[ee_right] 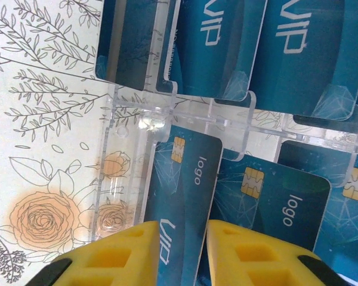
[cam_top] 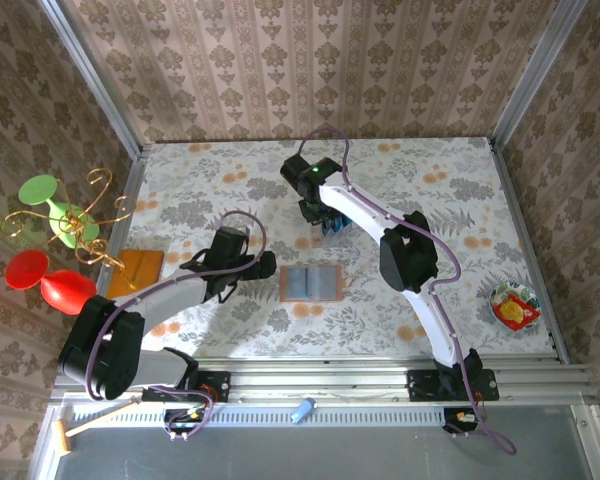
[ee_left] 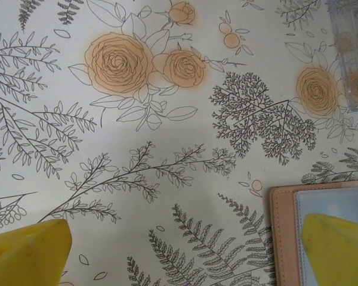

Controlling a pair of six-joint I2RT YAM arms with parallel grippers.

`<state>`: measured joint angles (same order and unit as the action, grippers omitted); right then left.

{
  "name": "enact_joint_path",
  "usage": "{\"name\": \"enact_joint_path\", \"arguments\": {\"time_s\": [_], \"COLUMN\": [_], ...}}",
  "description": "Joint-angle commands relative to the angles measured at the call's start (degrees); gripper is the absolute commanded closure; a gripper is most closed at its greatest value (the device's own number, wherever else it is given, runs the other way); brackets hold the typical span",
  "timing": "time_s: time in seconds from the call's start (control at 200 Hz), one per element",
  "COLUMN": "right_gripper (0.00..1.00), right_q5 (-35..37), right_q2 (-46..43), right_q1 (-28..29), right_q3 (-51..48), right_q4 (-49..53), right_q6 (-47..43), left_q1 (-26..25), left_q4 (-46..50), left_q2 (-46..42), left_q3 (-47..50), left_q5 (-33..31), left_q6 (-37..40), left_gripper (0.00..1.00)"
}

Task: Put the credit cards into the card holder

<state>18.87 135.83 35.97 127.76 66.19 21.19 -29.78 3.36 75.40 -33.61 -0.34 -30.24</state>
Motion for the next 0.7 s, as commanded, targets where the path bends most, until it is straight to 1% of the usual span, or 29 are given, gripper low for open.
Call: {"name": "enact_joint_path", "arguments": {"time_s": [0.0,0.145,0.485,0.695], "right_gripper": [0.73,0.76,0.79,0.85], "right_q5": [-1.6,-1.7,-2.7,-5.1], "right_q2": [0.3,0.2,0.4,0.2], "right_q1": [0.5,0.4,-0.1,-0.6], "right_q3": [1.9,1.9,1.8,1.1], "right_q4": [1.1,1.1,0.6,-0.1], "right_q6": [0.6,0.6,1.4,2.0], "left_q1": [0.5,0.6,0.6,0.6], "left_q4": [-0.5,-0.7,-0.7,-0.8], "left_q2": [0.4,0.5,0.6,0.7], "left_q3": [0.9,1.0,1.0,1.0], "left_q5": [0.2,0.2,0.2,0.2], "left_q6": [-0.5,-0.5,-0.4,-0.3], "left_gripper": [0.00,0.00,0.00,0.00]}}
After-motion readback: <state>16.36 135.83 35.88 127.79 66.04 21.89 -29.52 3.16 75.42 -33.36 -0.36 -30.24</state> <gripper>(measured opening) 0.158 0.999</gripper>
